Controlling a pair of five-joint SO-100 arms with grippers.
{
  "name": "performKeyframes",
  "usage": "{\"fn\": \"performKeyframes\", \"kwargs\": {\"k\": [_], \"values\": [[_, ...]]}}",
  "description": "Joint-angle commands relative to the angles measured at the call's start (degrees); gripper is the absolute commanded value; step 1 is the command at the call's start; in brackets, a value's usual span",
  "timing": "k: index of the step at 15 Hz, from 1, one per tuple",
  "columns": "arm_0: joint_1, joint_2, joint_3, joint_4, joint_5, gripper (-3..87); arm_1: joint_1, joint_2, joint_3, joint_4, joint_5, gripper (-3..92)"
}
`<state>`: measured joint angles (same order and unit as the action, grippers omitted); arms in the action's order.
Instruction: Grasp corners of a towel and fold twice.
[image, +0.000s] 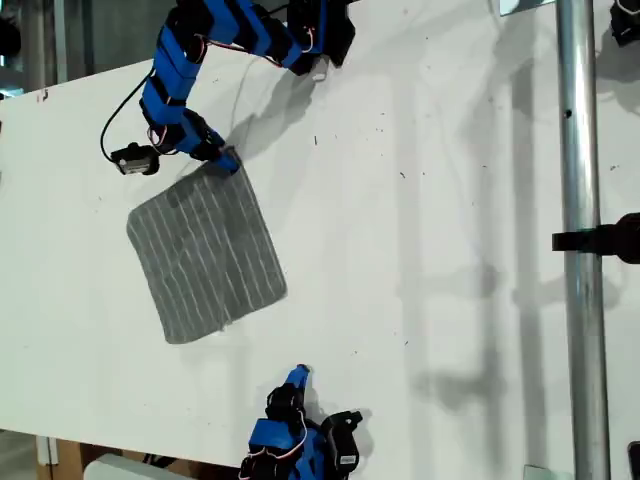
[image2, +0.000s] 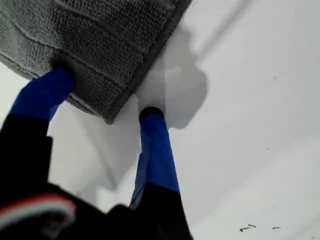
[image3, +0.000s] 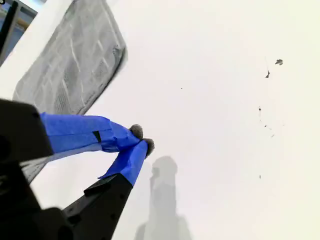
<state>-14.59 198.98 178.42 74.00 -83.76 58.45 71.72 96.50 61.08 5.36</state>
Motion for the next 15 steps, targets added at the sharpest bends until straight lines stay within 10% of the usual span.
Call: {"fn": "performKeyframes", "kwargs": {"k": [1,7,12,15], "values": [[-0.79,0.18,0.35,-0.70,-0.97,-2.6,-0.88,0.00,-2.20,-0.44,0.70,-0.2],[-4.83,-2.64,-6.77,-5.27,2.20,-2.6,-4.48,-0.26,-2.29,-1.93,1.23,-0.2],[-11.51,-64.86,-51.59,-14.41,19.16,-2.6,-4.92,-0.26,-2.29,-2.02,1.05,-0.2],[-12.66,-97.12,-84.46,-3.60,26.02,-2.6,-5.36,-0.26,-2.20,-2.02,1.14,-0.2]]}}
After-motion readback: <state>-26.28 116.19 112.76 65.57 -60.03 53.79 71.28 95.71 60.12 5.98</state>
